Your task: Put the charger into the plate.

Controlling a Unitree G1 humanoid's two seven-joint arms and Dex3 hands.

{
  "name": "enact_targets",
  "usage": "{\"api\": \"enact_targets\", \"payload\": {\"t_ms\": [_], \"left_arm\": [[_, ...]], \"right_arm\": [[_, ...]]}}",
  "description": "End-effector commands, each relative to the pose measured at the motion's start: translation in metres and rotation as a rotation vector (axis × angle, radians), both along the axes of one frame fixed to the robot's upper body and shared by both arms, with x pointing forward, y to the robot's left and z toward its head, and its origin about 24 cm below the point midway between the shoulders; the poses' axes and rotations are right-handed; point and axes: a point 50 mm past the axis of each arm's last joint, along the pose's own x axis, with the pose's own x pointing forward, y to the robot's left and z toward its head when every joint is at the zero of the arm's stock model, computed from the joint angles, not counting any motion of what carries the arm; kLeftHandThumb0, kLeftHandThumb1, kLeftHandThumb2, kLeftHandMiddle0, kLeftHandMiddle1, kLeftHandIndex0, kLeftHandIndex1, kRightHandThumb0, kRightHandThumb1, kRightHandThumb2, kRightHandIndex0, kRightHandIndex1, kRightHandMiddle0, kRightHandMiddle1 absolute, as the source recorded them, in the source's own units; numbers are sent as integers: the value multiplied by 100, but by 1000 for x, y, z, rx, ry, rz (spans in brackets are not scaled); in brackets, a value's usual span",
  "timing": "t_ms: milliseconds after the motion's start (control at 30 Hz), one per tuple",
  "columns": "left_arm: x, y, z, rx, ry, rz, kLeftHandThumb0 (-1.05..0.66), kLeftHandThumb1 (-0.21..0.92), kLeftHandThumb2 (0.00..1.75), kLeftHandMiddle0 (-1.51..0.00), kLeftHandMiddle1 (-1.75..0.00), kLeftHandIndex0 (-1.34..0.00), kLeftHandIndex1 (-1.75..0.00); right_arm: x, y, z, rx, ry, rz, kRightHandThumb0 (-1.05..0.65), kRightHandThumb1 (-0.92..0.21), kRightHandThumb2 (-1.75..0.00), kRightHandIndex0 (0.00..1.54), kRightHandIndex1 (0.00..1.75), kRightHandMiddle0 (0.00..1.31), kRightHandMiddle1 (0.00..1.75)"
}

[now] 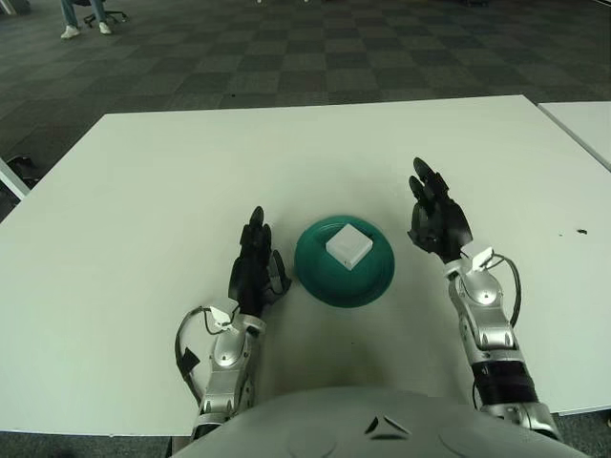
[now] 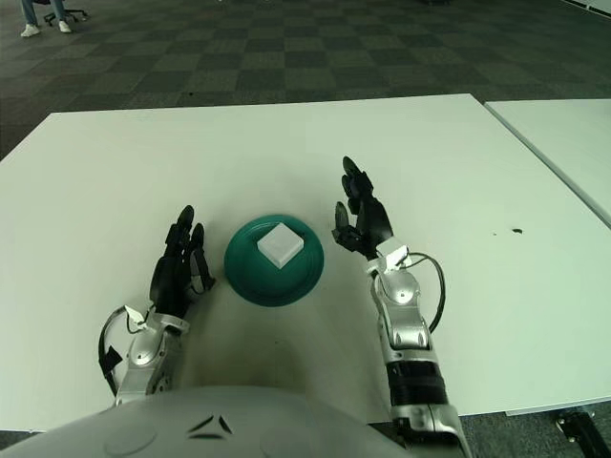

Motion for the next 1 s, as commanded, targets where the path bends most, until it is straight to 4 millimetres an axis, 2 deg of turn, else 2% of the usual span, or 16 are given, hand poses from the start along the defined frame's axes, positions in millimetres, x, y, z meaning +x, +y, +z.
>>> {"api": "enact_targets", "payload": {"t_ms": [0, 167, 500, 633, 733, 967], "left_arm": [[-3, 1, -13, -15, 85, -26, -96, 92, 99, -3, 0, 0, -27], [-3, 2, -12, -21, 90, -41, -97, 92, 99, -1, 0, 0, -23], [-3, 5, -12, -20, 83, -57, -100, 92, 99, 0, 0, 0, -17], [-3, 5, -10, -1, 78, -56, -101, 92, 99, 0, 0, 0, -14], [-3, 6, -9, -4, 76, -51, -100, 92, 99, 0, 0, 0, -12], [-4, 6, -7, 12, 75, -55, -100, 92, 98, 0, 0, 0, -10]], "right_arm": [[-5, -5, 0, 82, 4, -62, -105, -92, -87, 5, 0, 0, 53], [-6, -7, -7, 181, 10, -125, -105, -92, -85, 3, 0, 0, 59], [-13, -13, -25, 174, 55, -193, -105, -92, -82, 4, 0, 0, 64], [-23, -8, -29, 170, 76, -191, -104, -92, -82, 3, 0, 0, 65], [-33, 5, -29, 166, 100, -174, -103, -92, -83, 3, 0, 0, 62], [-38, 13, -37, 146, 175, -182, -97, -92, -86, 5, 1, 0, 51]]}}
